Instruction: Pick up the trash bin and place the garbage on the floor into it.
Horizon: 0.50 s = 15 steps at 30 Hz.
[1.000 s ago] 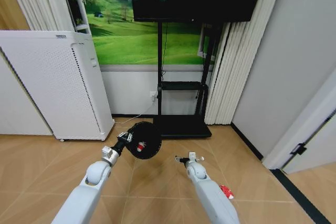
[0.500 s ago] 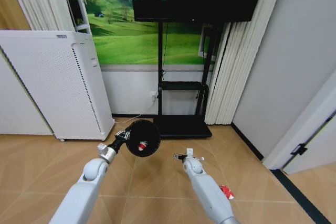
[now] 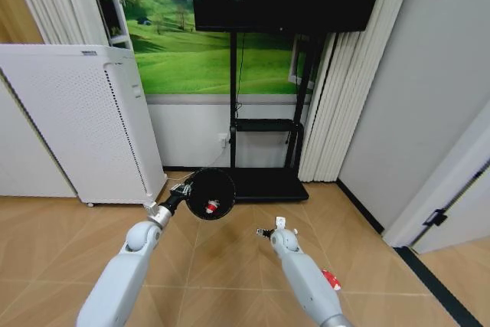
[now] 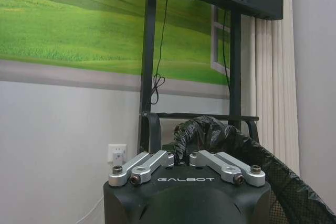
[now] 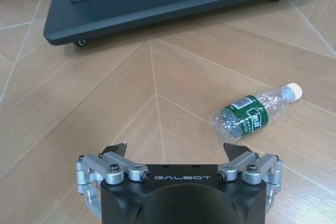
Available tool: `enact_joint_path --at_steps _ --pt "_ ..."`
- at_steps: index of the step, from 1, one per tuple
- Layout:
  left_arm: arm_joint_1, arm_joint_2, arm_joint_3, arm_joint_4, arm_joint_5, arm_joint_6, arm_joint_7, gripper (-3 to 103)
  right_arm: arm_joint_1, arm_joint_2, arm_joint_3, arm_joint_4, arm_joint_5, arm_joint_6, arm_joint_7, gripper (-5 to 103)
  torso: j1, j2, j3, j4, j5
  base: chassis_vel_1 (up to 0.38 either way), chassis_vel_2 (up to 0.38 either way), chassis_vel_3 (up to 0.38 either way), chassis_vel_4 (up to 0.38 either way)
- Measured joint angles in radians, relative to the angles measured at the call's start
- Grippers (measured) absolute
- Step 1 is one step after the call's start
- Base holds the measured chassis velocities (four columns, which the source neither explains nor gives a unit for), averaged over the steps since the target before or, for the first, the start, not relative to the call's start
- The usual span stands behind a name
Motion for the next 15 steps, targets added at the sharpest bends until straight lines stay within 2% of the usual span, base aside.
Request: enact_joint_path --at_steps 9,15 --pt "-0.024 0.006 0.013 0.014 0.002 0.001 -0.001 7 0.067 0.048 0.009 -0.107 -0.033 0.004 0.003 100 0.000 0.000 0.000 0.0000 -0.0001 0.000 0.000 0.000 0.000" --pt "-0.033 0.015 0.027 0.014 0.001 0.002 -0.002 7 0.127 0.093 0.022 -0.200 -0.117 0.003 0.031 100 0.000 0.000 0.000 0.0000 -0.0001 0.000 0.000 0.000 0.000"
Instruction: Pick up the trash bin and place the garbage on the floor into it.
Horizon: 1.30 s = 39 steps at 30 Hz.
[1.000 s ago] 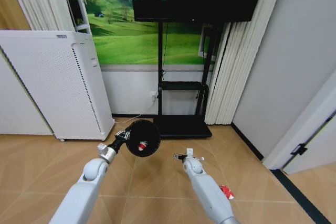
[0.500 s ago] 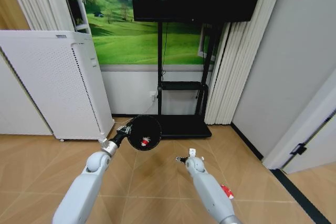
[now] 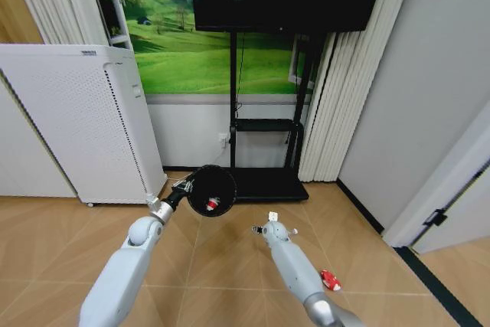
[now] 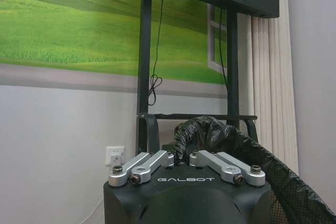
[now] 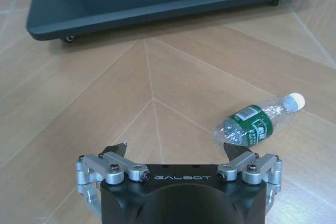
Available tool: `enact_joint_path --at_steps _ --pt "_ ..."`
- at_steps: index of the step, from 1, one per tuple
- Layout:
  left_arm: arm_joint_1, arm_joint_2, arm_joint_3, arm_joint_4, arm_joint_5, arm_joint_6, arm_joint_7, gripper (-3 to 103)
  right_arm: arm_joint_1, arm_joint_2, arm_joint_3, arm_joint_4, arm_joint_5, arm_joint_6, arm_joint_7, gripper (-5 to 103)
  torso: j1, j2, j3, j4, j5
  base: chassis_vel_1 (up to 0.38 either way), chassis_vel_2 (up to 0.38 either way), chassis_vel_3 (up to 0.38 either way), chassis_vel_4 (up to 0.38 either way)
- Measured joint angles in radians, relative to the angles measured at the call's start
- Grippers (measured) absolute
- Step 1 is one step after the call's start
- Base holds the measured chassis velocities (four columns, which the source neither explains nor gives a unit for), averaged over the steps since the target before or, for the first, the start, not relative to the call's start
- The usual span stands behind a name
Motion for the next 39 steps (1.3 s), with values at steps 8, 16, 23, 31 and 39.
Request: enact_joint_path --at_steps 8,16,23,31,39 --pt "-0.013 0.007 0.012 0.003 -0.002 0.003 -0.001 7 0.024 0.008 -0.004 -0.058 -0.066 -0.056 0.052 100 0.000 0.000 0.000 -0.0002 0.0000 0.000 0.000 0.000 0.000" --pt "-0.011 0.004 0.012 0.004 -0.002 0.003 0.000 7 0.056 0.005 -0.004 -0.152 -0.118 -0.049 0.058 100 0.000 0.000 0.000 -0.0001 0.0001 0.000 0.000 0.000 0.000" --pt "-0.011 0.003 0.019 0.002 -0.001 0.006 -0.002 7 0.100 0.005 0.019 -0.254 -0.245 -0.009 -0.016 100 0.000 0.000 0.000 0.0000 0.0001 0.000 0.000 0.000 0.000" --pt "-0.021 0.002 0.034 -0.002 -0.002 0.016 -0.012 7 0.133 0.002 0.059 -0.323 -0.324 0.023 -0.063 100 0.000 0.000 0.000 -0.0002 0.0001 0.000 0.000 0.000 0.000" --pt "-0.022 -0.001 0.037 -0.003 -0.003 0.018 -0.013 7 0.135 0.027 0.082 -0.290 -0.021 0.028 0.029 100 0.000 0.000 0.000 0.0000 0.0002 0.000 0.000 0.000 0.000"
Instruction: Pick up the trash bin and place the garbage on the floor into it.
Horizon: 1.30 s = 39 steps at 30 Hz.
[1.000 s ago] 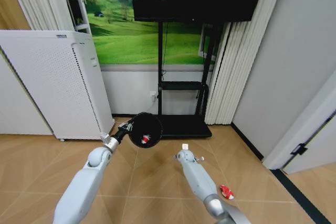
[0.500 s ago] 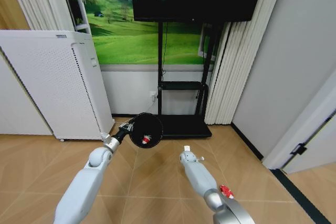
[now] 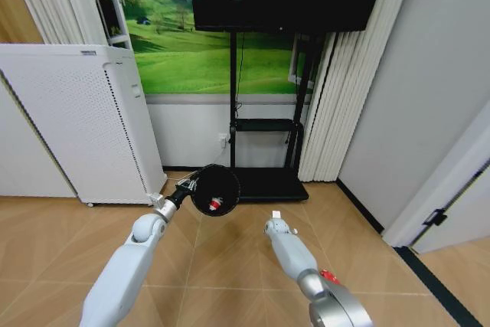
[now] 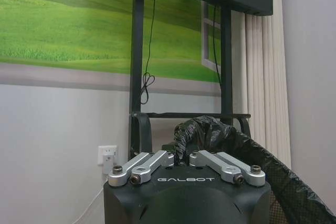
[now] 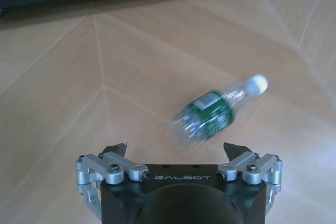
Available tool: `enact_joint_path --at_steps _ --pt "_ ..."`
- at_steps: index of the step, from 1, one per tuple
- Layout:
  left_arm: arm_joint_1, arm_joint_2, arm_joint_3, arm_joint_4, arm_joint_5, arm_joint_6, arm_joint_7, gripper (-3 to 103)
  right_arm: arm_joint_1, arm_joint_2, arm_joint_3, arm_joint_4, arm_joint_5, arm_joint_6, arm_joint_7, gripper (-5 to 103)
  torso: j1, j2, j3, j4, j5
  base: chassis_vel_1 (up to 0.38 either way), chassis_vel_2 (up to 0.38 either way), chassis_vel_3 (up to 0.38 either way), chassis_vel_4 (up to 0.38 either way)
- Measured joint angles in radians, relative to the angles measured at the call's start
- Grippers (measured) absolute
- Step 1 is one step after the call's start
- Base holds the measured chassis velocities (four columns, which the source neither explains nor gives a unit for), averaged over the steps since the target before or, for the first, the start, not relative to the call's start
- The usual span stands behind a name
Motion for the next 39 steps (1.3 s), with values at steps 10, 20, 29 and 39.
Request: enact_joint_path --at_steps 10,20,29,39 --pt "-0.027 -0.010 0.037 0.012 0.000 0.000 -0.001 7 0.092 0.050 0.136 -0.101 -0.016 0.117 0.037 100 0.000 0.000 0.000 0.0000 0.0001 0.000 0.000 0.000 0.000" --pt "-0.040 -0.009 0.056 0.003 -0.004 0.008 -0.011 7 0.095 0.051 0.158 -0.109 -0.049 0.141 0.076 100 0.000 0.000 0.000 0.0002 0.0000 0.000 0.000 0.000 0.000" --pt "-0.022 -0.010 0.043 -0.019 -0.005 0.011 -0.018 7 0.054 0.050 0.185 -0.115 -0.083 0.183 0.041 100 0.000 0.000 0.000 -0.0002 0.0000 0.000 0.000 0.000 0.000" --pt "-0.005 -0.012 0.038 -0.039 -0.002 0.018 -0.026 7 0.044 0.050 0.188 -0.128 -0.105 0.211 -0.025 100 0.000 0.000 0.000 -0.0001 -0.0001 0.000 0.000 0.000 0.000"
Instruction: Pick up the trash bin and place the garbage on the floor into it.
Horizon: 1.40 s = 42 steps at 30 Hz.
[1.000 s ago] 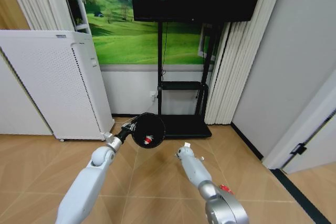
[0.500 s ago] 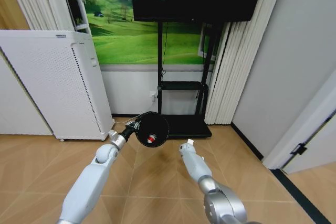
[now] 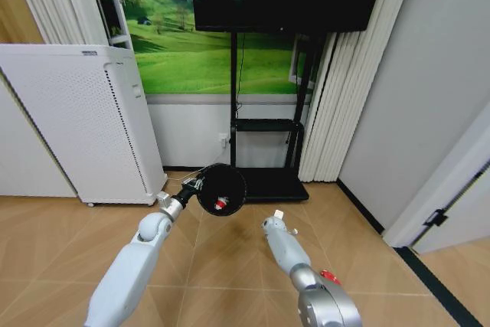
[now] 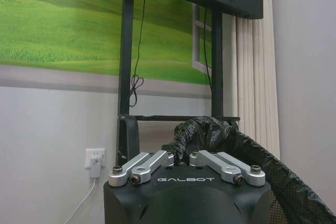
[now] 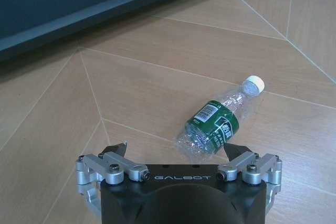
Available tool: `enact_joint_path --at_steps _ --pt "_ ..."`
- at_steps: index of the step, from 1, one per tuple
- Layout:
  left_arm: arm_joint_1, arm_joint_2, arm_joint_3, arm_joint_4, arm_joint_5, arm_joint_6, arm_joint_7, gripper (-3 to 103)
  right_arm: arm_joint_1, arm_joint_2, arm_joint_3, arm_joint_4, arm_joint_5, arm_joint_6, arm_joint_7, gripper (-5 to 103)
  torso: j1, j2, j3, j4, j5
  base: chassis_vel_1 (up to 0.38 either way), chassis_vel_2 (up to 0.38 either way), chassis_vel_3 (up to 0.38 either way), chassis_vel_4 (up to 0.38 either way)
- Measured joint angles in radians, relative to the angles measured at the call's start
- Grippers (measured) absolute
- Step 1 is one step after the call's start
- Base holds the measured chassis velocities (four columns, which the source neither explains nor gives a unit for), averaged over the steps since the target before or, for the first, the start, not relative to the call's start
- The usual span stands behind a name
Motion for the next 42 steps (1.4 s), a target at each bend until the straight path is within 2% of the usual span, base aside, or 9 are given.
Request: enact_joint_path --at_steps 5,10,12,13,14,17,23,34,42 --pt "0.002 0.007 -0.004 -0.015 -0.003 0.009 -0.006 7 -0.007 -0.001 0.005 -0.003 -0.060 0.010 -0.039 100 0.000 0.000 0.000 -0.0001 0.0000 0.000 0.000 0.000 0.000" --pt "0.010 0.010 -0.011 -0.025 -0.005 0.013 -0.009 7 -0.036 -0.001 -0.031 0.032 -0.065 0.028 -0.043 100 0.000 0.000 0.000 0.0000 -0.0003 0.000 0.000 0.000 0.000" --pt "0.019 0.011 -0.017 -0.031 -0.006 0.016 -0.009 7 -0.069 -0.014 -0.080 0.070 -0.078 0.090 -0.071 100 0.000 0.000 0.000 0.0003 0.0005 0.000 0.000 0.000 0.000" --pt "0.024 0.010 -0.021 -0.032 -0.005 0.016 -0.009 7 -0.083 -0.028 -0.097 0.083 -0.118 0.147 -0.108 100 0.000 0.000 0.000 0.0003 0.0000 0.000 0.000 0.000 0.000" --pt "0.024 0.010 -0.021 -0.032 -0.005 0.016 -0.009 7 -0.083 -0.028 -0.097 0.083 -0.118 0.147 -0.108 100 0.000 0.000 0.000 0.0003 0.0000 0.000 0.000 0.000 0.000" --pt "0.030 0.005 -0.024 -0.034 -0.004 0.016 -0.006 7 -0.091 -0.044 -0.105 0.087 -0.205 0.253 -0.186 100 0.000 0.000 0.000 -0.0001 0.0000 0.000 0.000 0.000 0.000" --pt "0.030 0.005 -0.024 -0.034 -0.002 0.016 0.001 7 -0.093 -0.059 -0.104 0.090 -0.260 0.332 -0.247 100 0.000 0.000 0.000 0.0000 0.0000 0.000 0.000 0.000 0.000" --pt "0.020 0.005 -0.019 -0.023 -0.001 0.014 0.011 7 -0.103 -0.070 -0.103 0.094 -0.268 0.339 -0.245 100 0.000 0.000 0.000 0.0001 0.0002 -0.015 0.023 0.031 -0.022" --pt "0.012 0.000 -0.012 -0.017 0.000 0.013 0.012 7 -0.111 -0.073 -0.107 0.102 -0.258 0.324 -0.226 100 0.000 0.000 0.000 0.0001 0.0001 -0.156 0.162 0.158 -0.167"
